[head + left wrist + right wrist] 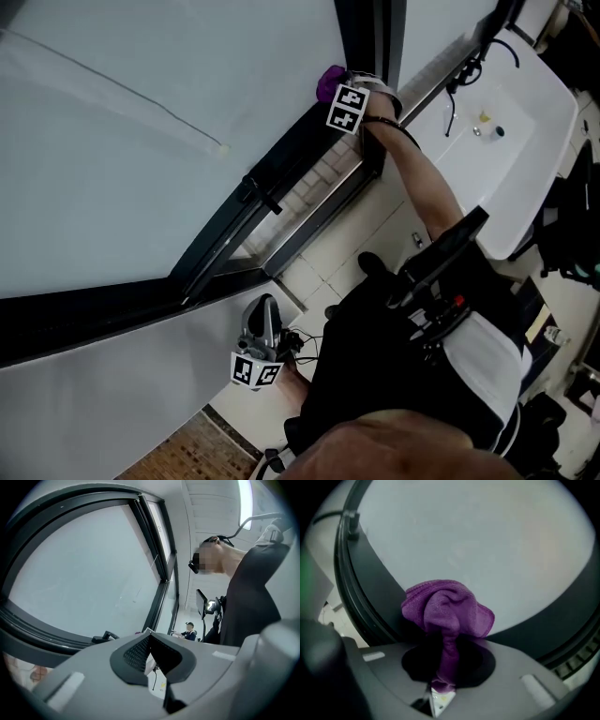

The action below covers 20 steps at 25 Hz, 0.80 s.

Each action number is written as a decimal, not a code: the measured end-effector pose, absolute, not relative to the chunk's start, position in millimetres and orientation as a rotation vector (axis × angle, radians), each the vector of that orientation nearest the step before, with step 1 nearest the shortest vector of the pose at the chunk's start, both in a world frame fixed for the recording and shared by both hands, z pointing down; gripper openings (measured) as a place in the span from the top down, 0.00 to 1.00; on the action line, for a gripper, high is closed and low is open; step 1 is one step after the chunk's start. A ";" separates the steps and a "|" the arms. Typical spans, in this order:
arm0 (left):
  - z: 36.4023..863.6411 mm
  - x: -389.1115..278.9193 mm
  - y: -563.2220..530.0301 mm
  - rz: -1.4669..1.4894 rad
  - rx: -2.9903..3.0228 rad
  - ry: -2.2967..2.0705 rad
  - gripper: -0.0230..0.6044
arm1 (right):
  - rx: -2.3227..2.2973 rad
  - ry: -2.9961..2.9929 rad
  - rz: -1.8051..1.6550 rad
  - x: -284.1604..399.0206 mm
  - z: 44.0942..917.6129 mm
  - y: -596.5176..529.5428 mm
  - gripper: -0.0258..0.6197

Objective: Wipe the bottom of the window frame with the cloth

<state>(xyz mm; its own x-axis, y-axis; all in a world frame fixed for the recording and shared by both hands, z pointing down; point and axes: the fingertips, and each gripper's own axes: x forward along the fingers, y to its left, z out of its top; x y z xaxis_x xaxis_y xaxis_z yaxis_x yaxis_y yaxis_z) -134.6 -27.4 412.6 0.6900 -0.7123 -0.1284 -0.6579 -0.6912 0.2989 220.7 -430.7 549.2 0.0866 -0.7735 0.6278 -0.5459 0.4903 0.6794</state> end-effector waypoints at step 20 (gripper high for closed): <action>417.5 -183.3 -10.2 -0.424 2.613 -1.189 0.96 | 0.870 -2.389 0.020 -41.8 521.4 -329.0 0.87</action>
<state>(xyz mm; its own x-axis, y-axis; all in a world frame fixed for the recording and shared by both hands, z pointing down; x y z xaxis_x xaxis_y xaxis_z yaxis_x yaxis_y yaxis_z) -183.3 -10.2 417.5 0.6269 -0.7621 -0.1620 -0.6927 -0.6404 0.3318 -41.8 -329.0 521.4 -0.6122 -0.5828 0.5343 -0.5915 0.7860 0.1796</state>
